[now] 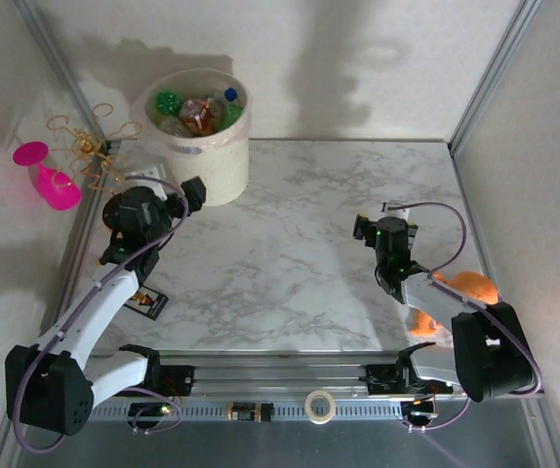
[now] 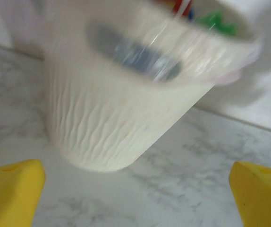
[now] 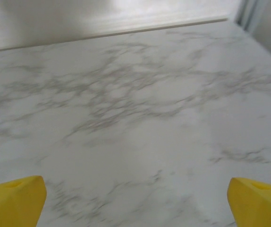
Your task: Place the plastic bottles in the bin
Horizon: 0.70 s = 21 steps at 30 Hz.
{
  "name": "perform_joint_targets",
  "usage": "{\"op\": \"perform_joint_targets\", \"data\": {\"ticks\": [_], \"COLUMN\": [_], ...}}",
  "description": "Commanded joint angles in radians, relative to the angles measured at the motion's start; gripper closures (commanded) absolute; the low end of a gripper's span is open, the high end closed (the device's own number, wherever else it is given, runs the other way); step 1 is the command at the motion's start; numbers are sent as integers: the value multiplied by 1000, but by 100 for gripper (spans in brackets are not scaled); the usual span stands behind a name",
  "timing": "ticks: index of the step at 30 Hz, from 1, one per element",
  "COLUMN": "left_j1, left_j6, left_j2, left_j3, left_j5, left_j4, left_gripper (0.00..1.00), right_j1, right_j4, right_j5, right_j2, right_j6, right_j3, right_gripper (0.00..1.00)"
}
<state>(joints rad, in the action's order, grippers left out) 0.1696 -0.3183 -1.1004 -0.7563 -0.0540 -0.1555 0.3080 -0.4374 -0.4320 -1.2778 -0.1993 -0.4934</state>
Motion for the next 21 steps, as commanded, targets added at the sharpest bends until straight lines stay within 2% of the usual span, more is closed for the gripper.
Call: {"op": "perform_joint_targets", "data": {"ticks": [1,5,9,14,21], "left_j1": [8,13,21,25,25], "left_j6": [12,18,68,107,131], "left_j2": [19,-9,-64,-108,-153], "left_j3": [82,190,248,285,347], "left_j5": [108,210,304,440,519], "left_j4": [-119,-260,-346,-388,-536], "left_gripper": [0,0,0,0,0], "right_j1": [-68,-129,-203,-240,-240], "right_j4": [-113,-261,-473,-471,-460], "right_j5": [-54,-34,80,168,218], "right_j2": [-58,-115,-179,-190,-203], "right_j6": [108,144,117,111,136], "right_j3": [-25,24,112,108,92], "right_gripper": [1,1,1,1,4]}}
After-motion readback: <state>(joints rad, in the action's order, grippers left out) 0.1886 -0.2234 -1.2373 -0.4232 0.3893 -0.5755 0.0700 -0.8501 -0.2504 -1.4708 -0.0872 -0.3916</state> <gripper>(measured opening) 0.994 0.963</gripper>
